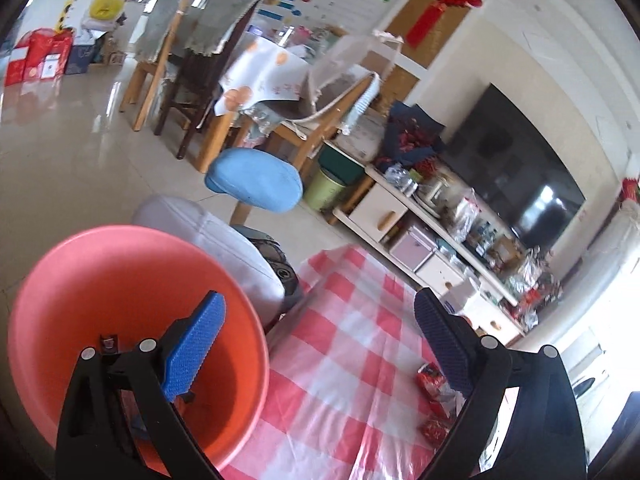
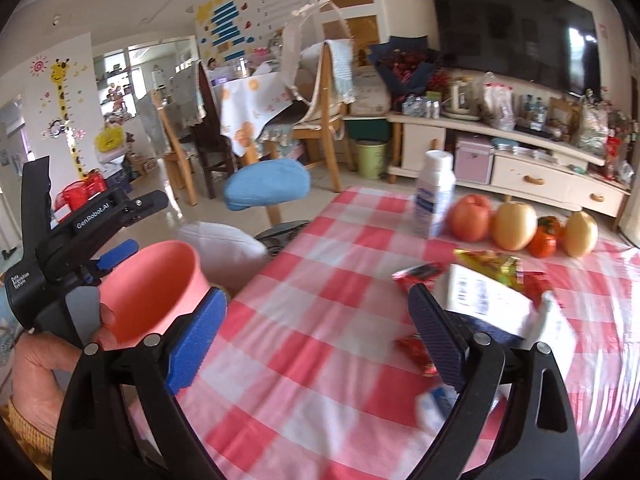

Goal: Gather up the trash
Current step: 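Bring both empty tools back over the remaining trash on the table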

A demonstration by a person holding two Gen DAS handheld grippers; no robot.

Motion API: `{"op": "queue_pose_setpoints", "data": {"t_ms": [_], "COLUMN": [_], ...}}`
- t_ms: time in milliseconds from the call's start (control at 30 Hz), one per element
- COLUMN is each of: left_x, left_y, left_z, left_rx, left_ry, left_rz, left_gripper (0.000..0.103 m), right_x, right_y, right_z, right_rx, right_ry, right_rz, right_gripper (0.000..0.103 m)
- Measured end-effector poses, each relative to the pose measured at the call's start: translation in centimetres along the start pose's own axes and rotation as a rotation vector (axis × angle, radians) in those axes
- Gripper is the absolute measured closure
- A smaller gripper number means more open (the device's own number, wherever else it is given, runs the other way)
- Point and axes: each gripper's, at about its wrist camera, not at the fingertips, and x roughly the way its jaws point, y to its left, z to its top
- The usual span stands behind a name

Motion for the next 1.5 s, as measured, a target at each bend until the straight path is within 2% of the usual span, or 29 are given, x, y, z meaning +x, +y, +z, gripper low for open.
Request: {"op": "queue_pose_setpoints", "data": {"t_ms": [267,567,867,1500], "left_x": [1.4,1.9,2.6,3.5], "left_y": [-3.9,-7.8,-11.0,-17.9], "left_z": [-2.1,-4.5,-6.9,-12.8], "left_rx": [0.146,0.275,0.399,0.661], "left_ry": [0.077,0.107,0.152,0.226], "left_rz": [-0.012,-0.024,-0.028,-0.110], "left_gripper": [0.009,0.009,0.009,0.009], "right_x": [-1.9,-3.5,-4.0,-3.9], "right_y": [-3.4,-6.9,-10.6,-16.3], "right_z": [-1.1,-2.2,-3.2,-4.3], "right_rx": [0.011,0.014,0.065,0.083], "right_ry": [-0.005,-0.014,-0.009,0.009], "right_rz": [-0.073,-0.153,-0.191,-0.273], "right_gripper": [0.009,0.009,0.009,0.009]}}
